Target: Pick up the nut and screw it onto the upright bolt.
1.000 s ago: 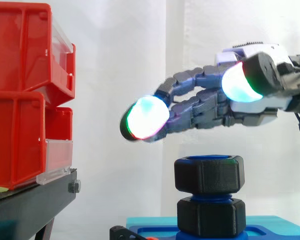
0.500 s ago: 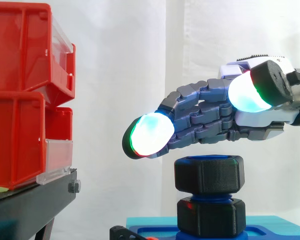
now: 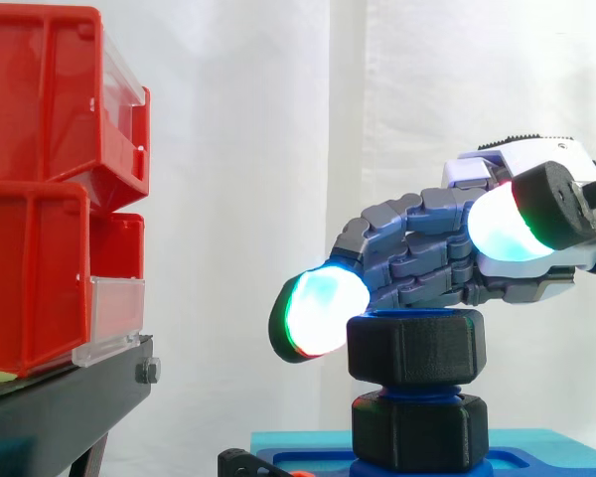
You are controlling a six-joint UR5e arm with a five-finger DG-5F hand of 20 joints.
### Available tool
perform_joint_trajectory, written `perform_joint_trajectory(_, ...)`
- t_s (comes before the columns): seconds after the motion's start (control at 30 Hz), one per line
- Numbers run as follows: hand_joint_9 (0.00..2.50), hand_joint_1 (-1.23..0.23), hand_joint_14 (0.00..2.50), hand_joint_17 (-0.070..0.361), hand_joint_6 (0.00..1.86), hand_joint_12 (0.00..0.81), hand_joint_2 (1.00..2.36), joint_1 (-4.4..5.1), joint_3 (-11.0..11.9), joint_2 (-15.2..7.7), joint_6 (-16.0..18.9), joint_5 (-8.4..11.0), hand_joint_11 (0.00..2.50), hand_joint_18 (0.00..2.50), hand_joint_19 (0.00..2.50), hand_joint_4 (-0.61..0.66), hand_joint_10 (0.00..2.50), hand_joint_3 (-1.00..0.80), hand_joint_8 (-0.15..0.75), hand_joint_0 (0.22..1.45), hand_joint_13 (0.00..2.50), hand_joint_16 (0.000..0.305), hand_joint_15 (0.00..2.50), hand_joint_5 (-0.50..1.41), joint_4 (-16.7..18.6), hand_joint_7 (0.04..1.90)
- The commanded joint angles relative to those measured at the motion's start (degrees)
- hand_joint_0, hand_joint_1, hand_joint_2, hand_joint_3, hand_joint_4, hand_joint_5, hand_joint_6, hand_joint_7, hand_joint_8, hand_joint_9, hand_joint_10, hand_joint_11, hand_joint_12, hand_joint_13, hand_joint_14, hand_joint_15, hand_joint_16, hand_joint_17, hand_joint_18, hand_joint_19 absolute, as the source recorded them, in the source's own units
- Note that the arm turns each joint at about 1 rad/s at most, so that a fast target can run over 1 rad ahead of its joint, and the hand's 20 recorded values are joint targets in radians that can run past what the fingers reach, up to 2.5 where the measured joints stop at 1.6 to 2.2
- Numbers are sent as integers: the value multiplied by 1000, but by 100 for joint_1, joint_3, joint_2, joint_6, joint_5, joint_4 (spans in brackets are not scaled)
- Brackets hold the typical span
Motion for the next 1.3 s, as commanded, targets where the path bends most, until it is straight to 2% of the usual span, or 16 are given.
perform_joint_trajectory(0.0, 202, -467, 0, 132, 502, 375, 1000, -2, -3, 0, 7, -7, 0, 0, 0, 216, 0, -500, 253, 407, 0, 58, 0, -151, 16, 788)
perform_joint_trajectory(0.27, 397, -450, 0, 120, 504, 374, 1000, -20, -3, 0, 7, -7, 0, 0, 0, 285, 0, -500, 271, 420, 26, 54, 0, -69, 16, 1015)
perform_joint_trajectory(0.5, 668, -466, 0, 103, 504, 352, 1000, -46, -3, 9, -2, -16, 0, 0, 0, 249, 0, -500, 267, 442, 243, 46, 0, -7, 16, 1123)
perform_joint_trajectory(0.67, 870, -476, 0, 92, 504, 336, 1000, -99, -3, 9, -2, -42, 0, 0, 0, 196, 0, -500, 249, 457, 392, 41, 0, 30, 16, 1163)
perform_joint_trajectory(0.77, 1073, -486, 0, 77, 505, 310, 1000, -134, -3, 9, -20, -60, 0, 143, 0, 144, 0, -500, 221, 472, 501, 34, 0, 60, 16, 1191)
perform_joint_trajectory(0.97, 1307, -499, 0, 63, 505, 273, 1000, -196, -3, 9, -29, -95, 0, 319, 0, 116, 0, -500, 176, 488, 653, 28, 0, 86, 16, 1219)
perform_joint_trajectory(1.03, 1413, -506, 0, 61, 505, 252, 1000, -213, -3, 9, -29, -95, 0, 425, 0, 104, 0, -500, 134, 493, 735, 27, 0, 97, 16, 1237)
perform_joint_trajectory(1.27, 1736, -512, 0, 43, 504, 181, 1000, -240, 50, 9, -29, -95, 0, 816, 104, 62, 0, -500, 139, 501, 1062, 19, 0, 115, -10, 1333)
